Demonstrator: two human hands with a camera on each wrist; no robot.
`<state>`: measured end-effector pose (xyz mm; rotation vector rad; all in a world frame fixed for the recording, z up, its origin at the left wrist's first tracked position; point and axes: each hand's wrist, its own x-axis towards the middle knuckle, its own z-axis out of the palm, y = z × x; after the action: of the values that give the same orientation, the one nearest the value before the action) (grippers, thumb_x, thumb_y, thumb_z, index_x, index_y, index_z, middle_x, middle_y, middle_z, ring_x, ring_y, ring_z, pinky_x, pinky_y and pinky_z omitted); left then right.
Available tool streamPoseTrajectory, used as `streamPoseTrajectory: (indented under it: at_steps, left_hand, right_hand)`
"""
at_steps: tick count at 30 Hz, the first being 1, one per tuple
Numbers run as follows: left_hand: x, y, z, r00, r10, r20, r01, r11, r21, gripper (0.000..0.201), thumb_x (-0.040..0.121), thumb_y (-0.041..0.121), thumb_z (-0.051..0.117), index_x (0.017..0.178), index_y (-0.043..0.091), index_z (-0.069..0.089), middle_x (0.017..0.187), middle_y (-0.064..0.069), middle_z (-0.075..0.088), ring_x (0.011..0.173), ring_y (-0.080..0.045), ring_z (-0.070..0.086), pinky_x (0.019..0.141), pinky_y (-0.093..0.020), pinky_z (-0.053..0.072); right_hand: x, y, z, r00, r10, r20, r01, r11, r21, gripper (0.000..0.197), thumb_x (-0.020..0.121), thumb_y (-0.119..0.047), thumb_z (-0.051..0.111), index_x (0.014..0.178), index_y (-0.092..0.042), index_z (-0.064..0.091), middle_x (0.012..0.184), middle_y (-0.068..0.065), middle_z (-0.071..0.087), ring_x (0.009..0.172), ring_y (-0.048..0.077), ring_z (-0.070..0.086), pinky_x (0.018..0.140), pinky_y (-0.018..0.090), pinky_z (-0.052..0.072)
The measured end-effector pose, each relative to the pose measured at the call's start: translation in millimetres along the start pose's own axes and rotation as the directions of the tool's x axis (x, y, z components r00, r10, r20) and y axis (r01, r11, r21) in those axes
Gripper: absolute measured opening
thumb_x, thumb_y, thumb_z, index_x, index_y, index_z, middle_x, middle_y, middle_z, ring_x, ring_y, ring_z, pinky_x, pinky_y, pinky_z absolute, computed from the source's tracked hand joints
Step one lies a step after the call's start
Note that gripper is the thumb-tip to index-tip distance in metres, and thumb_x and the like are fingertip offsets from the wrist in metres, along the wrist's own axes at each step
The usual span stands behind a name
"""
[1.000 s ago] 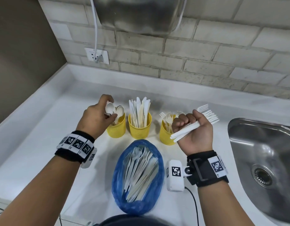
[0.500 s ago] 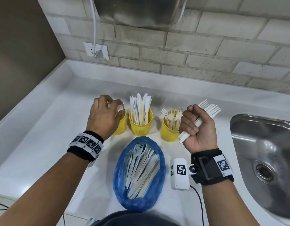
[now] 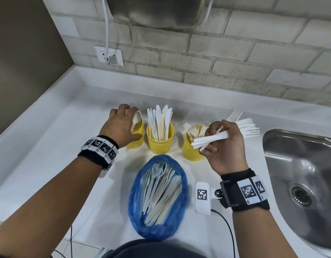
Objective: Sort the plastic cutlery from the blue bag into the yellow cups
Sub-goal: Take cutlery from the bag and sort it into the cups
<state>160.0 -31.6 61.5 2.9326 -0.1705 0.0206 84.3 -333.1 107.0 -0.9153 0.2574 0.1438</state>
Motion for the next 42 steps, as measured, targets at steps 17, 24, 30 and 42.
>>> streamPoseTrajectory:
  at_steps: [17,24,30,42]
  left_hand:
    - [-44,69,22,0.912,0.215,-0.349,-0.298,0.932,-0.205,0.032,0.085,0.026,0.073,0.114,0.014,0.066,0.11,-0.006,0.06,0.103,-0.027,0.055,0.09,-0.038,0.048]
    - [-48,69,41,0.929,0.257,-0.265,-0.299,0.945,-0.133,0.014,0.089,0.015,0.073,0.102,0.017,0.076,0.092,-0.002,0.074,0.088,-0.029,0.063,0.082,-0.042,0.051]
    - [-43,70,38,0.935,0.26,-0.24,-0.302,0.939,-0.162,0.015,0.088,0.014,0.075,0.103,0.017,0.078,0.091,-0.004,0.076,0.087,-0.029,0.065,0.081,-0.042,0.053]
    - [-43,70,36,0.938,0.261,-0.229,-0.306,0.933,-0.191,0.017,0.09,0.014,0.073,0.106,0.016,0.077,0.095,-0.005,0.077,0.092,-0.029,0.065,0.084,-0.041,0.052]
  right_hand:
    - [24,-4,-13,0.842,-0.521,-0.137,0.218,0.562,-0.798,0.018,0.087,-0.016,0.064,0.069,-0.015,0.066,0.061,0.004,0.07,0.049,0.027,0.07,0.055,0.047,0.062]
    - [38,18,-13,0.824,-0.566,0.037,0.253,0.308,-0.917,0.024,0.075,-0.039,0.063,0.075,-0.016,0.068,0.069,0.0,0.068,0.061,0.023,0.068,0.061,0.044,0.058]
    - [46,25,-10,0.792,-0.596,0.131,0.265,0.143,-0.954,0.026,0.078,-0.027,0.08,0.082,-0.009,0.062,0.083,0.011,0.059,0.07,0.025,0.056,0.07,0.036,0.049]
    - [38,20,-7,0.75,-0.563,0.346,0.3,-0.176,-0.938,0.066,0.089,-0.045,0.059,0.149,-0.018,0.047,0.151,0.01,0.041,0.138,0.03,0.039,0.108,0.047,0.04]
